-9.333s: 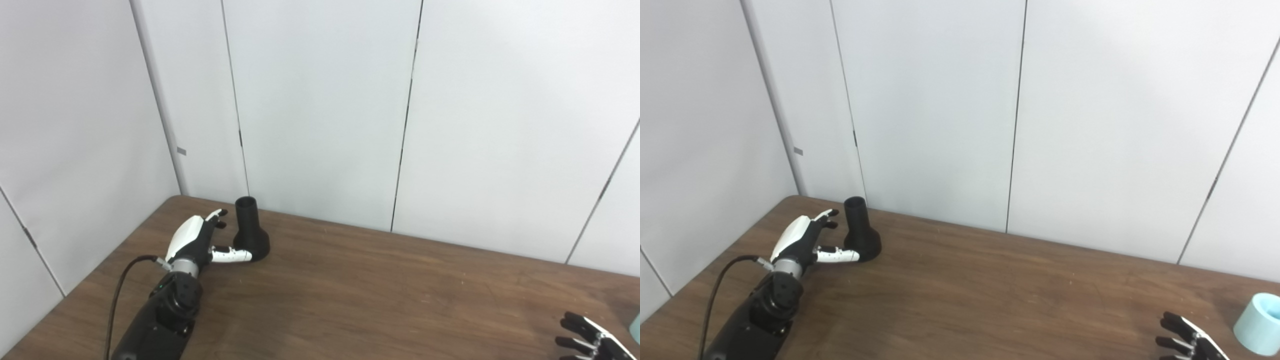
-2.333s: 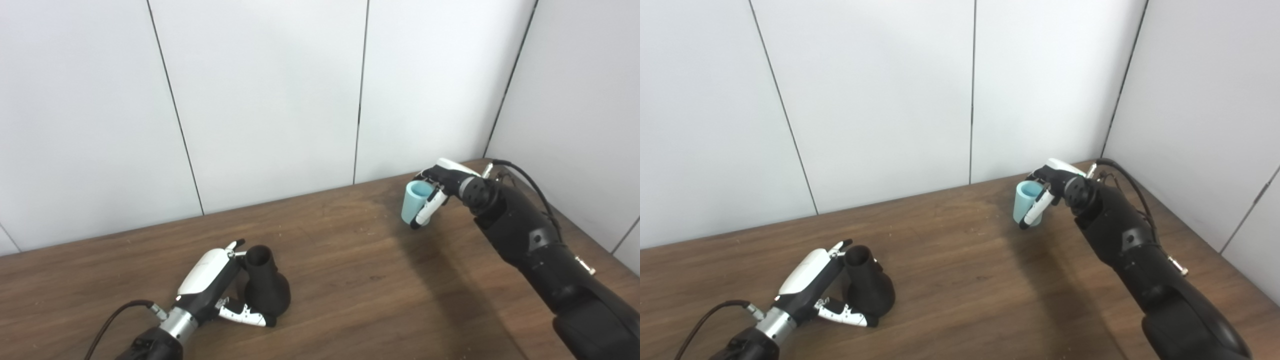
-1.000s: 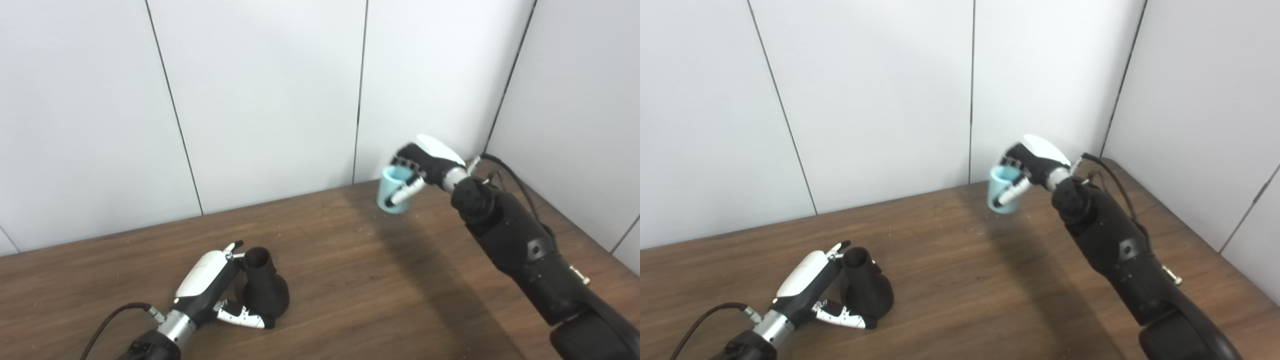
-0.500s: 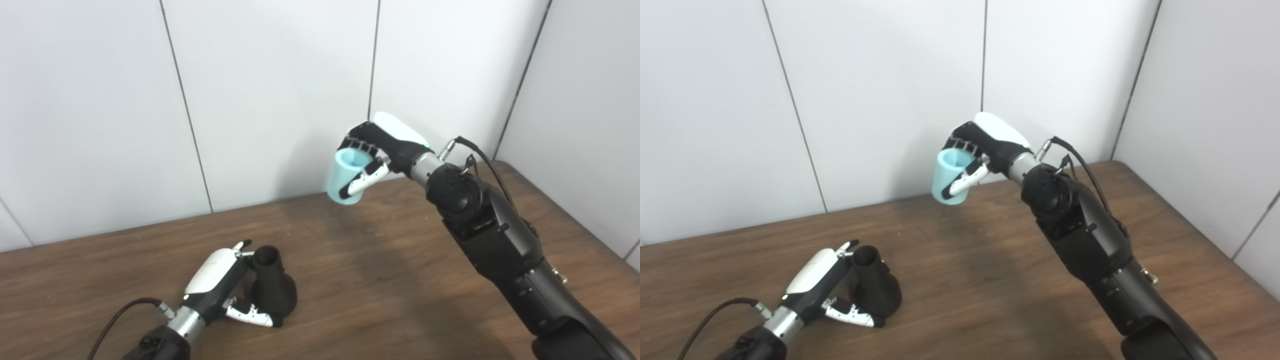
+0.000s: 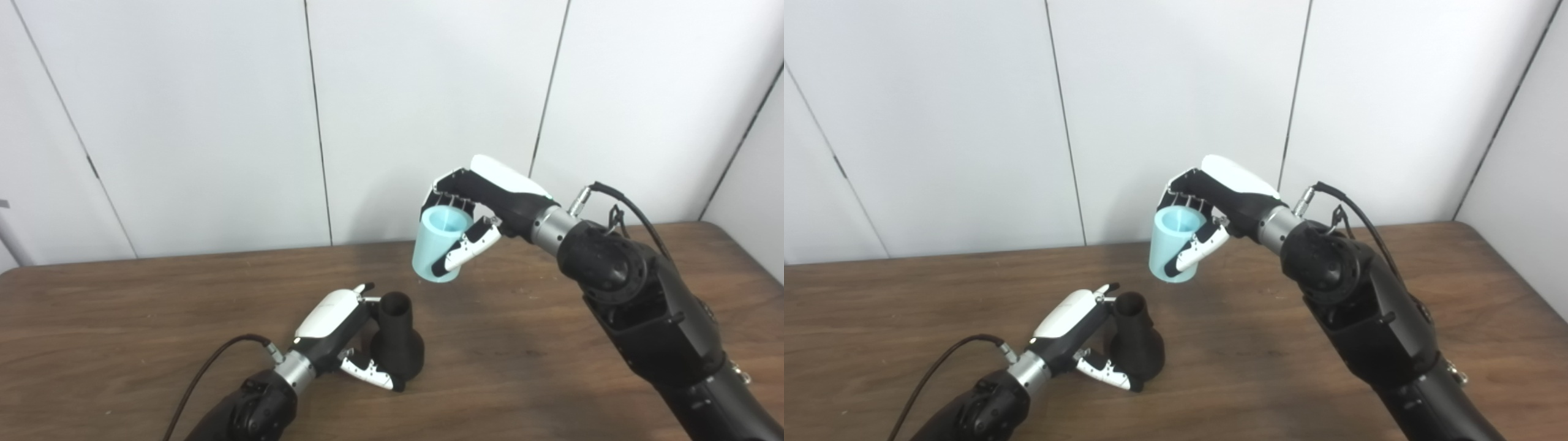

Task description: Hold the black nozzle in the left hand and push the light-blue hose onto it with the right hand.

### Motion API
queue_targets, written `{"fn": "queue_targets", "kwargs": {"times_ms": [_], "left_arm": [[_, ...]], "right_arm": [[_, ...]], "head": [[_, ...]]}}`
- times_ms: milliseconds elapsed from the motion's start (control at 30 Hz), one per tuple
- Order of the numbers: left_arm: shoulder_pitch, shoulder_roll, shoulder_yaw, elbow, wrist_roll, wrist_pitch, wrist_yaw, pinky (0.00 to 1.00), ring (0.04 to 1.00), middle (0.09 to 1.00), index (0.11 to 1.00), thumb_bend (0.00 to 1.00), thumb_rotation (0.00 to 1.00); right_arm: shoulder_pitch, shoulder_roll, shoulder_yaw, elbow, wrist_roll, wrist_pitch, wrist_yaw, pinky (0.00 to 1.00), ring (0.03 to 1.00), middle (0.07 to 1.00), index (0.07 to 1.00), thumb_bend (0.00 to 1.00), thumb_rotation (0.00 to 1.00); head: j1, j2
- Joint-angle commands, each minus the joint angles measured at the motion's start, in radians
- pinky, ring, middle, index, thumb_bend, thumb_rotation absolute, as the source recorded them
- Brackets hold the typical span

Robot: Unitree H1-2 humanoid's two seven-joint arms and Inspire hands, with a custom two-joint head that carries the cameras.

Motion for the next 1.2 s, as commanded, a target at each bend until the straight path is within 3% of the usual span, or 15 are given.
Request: {"fn": "queue_targets", "kwargs": {"times_ms": [0, 500, 1167], "left_arm": [[0.083, 0.006, -0.062, 0.063, 0.101, 0.116, -0.1, 1.0, 0.602, 0.474, 0.494, 0.53, 0.0], [0.079, -0.008, -0.077, 0.045, 0.1, 0.163, -0.123, 1.0, 0.592, 0.466, 0.499, 0.53, 0.0], [0.076, -0.008, -0.078, 0.042, 0.094, 0.172, -0.117, 1.0, 0.594, 0.479, 0.492, 0.53, 0.0]], "right_arm": [[-0.041, 0.002, -0.014, -0.031, 0.016, -0.032, -0.002, 0.37, 0.425, 0.495, 0.504, 0.52, 0.0], [-0.009, 0.069, -0.005, -0.024, -0.013, -0.035, -0.035, 0.37, 0.426, 0.499, 0.495, 0.52, 0.0], [0.018, 0.12, 0.009, -0.022, -0.025, -0.014, -0.005, 0.38, 0.437, 0.495, 0.487, 0.52, 0.0]], "head": [[0.003, 0.004], [0.036, 0.017], [0.053, 0.027]]}}
